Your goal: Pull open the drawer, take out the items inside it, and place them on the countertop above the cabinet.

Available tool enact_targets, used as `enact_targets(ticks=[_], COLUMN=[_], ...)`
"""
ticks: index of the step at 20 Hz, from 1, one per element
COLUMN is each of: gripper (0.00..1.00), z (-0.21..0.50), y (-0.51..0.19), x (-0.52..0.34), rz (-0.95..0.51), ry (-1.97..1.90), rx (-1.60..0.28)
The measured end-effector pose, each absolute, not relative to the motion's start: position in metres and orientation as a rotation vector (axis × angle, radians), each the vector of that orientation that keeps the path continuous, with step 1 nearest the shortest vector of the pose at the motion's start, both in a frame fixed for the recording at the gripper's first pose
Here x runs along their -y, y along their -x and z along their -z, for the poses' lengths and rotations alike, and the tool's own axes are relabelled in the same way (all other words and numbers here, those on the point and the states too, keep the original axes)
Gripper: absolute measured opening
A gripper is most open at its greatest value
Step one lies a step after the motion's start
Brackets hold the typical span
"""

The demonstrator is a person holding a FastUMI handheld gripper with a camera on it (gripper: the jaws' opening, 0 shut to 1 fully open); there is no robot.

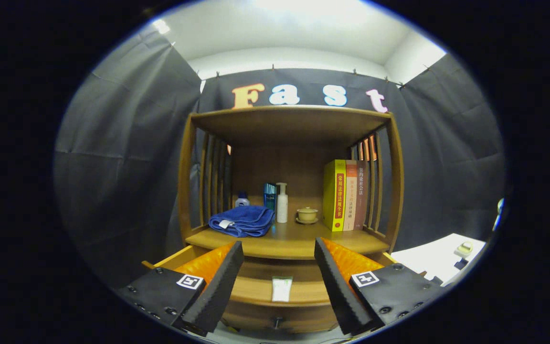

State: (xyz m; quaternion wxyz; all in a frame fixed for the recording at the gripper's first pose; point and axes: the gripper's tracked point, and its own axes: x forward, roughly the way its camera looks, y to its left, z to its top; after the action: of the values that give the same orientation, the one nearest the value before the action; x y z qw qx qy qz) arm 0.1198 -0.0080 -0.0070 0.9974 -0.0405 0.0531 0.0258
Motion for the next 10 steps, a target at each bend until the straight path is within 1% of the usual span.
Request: enact_targets(ticks=[3, 5, 7, 10], gripper=[0.98, 0.98, 0.99, 0.99], z=[0.035, 0.073, 0.118, 0.175], y=[-0.186, -0.216, -0.222, -0.218], x=[0.012, 0.007, 0.008, 0.017], rz=[-0.046, -0.067, -0.066, -0.016], ry=[0.09, 0.084, 0.069, 0.105], rx=[-0.339, -0.522, -0.673, -0.858])
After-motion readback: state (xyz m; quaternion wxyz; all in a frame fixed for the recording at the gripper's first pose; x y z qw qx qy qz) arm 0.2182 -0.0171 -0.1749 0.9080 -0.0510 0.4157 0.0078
